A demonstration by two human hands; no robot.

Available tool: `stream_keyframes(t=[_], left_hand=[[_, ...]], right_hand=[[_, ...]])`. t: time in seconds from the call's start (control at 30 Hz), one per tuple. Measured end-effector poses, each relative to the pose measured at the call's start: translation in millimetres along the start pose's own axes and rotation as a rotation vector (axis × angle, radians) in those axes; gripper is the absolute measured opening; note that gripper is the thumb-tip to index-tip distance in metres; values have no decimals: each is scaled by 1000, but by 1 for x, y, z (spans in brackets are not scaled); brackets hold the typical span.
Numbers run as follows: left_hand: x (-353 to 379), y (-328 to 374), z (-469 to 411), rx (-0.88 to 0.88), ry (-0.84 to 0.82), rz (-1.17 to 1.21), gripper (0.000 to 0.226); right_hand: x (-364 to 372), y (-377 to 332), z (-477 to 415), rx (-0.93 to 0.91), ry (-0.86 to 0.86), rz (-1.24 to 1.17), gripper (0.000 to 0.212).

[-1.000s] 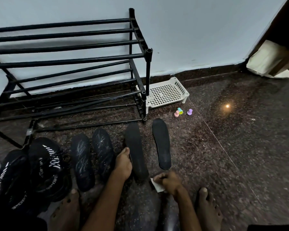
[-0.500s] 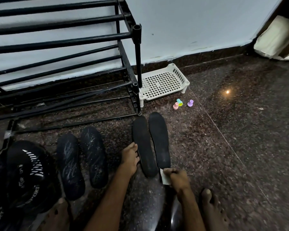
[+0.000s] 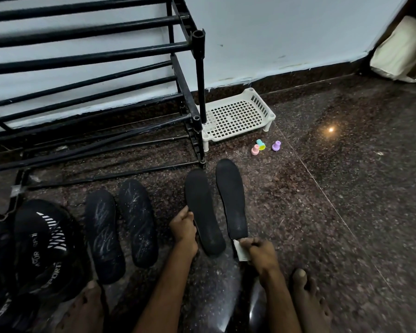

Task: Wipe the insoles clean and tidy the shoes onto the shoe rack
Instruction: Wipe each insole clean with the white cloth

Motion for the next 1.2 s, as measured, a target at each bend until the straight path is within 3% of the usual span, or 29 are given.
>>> stream_keyframes(t=[0.13,0.23,0.33,0.4,0.53,0.67,0.83,0.97,1.1,1.2], left_hand=[[3,14,-3,38,23,4,36],[8,20,-6,61,2,-32,36],[13,21,-9,108,-40,-135,37],[15,27,-8,173,-48,-230,38],[-10,62,-5,350,56,-489,38],[-83,102,-1,489,267,-584,30],[-166,124,-4,429,427,-722,27],[-176,120,-12,402,339,-839,26],[-167,95,-20,301,206,-941,37],[-159,91,-17,276,201,-1000,44]], right_hand=[[-2,-5,0,-16,6,-30,21],[0,-2,-1,-28,-8,18,7],[2,4,-6,-39,-42,48,15],[0,-6,3,-39,-29,15,8],[10,-28,14,-26,-83,-171,16],[52,-58,46,-26,-328,-379,11],[96,-64,70,-49,-419,-375,27],[111,-53,82,-113,-357,-331,10],[114,-35,89,-162,-311,-234,17],[109,-32,92,-213,-274,-141,13]])
Point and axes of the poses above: each hand's wrist, its own z-axis away from the middle knuckle, its own x-axis out of the palm, y = z × x, the point moved 10 cm from there along -z, towards the middle knuckle, and after that the axes turned 8 degrees about x, right-handed, at the moved point
